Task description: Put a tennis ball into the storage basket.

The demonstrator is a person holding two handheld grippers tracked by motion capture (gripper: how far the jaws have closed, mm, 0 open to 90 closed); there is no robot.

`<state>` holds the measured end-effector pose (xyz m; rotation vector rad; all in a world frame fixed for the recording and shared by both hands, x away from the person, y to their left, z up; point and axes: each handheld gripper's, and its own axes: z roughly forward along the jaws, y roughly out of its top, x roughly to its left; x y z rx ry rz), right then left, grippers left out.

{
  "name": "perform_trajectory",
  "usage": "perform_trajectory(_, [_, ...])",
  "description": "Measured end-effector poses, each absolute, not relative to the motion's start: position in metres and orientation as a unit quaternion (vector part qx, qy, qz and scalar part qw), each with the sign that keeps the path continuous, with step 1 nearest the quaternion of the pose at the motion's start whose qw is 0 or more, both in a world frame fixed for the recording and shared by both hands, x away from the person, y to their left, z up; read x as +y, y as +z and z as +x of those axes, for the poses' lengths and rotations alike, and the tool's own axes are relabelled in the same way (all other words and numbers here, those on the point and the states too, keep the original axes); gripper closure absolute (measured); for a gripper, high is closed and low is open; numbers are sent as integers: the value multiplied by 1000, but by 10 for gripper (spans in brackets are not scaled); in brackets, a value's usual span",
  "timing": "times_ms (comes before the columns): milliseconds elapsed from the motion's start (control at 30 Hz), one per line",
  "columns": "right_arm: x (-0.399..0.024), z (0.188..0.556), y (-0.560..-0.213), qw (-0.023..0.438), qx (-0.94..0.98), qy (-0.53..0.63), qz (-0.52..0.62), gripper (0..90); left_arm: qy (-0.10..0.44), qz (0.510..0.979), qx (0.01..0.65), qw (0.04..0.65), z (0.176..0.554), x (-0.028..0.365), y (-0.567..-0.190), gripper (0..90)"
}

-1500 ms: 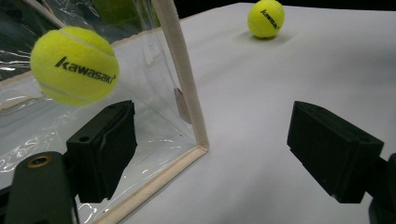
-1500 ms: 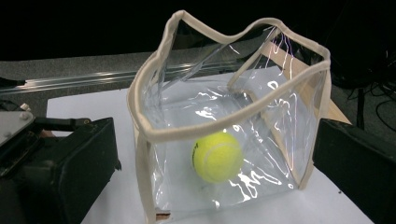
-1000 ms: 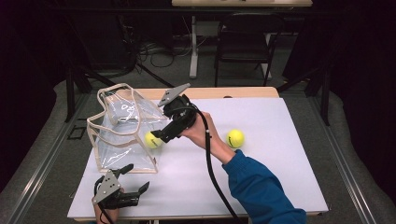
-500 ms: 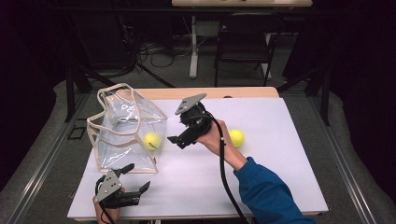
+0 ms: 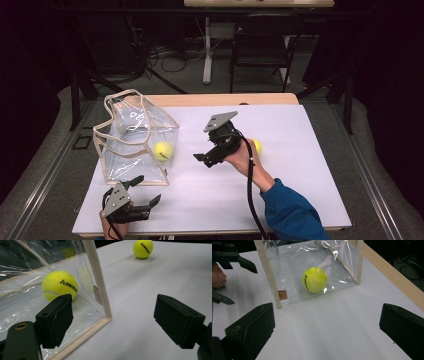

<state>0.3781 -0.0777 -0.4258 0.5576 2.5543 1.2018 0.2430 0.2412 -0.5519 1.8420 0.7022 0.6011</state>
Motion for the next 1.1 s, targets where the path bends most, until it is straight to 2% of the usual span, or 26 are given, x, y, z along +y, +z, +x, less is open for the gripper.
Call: perform_trajectory(1100, [-140,350,-494,112,870,410,249,0,251,766,296,512,243,241,-552,160])
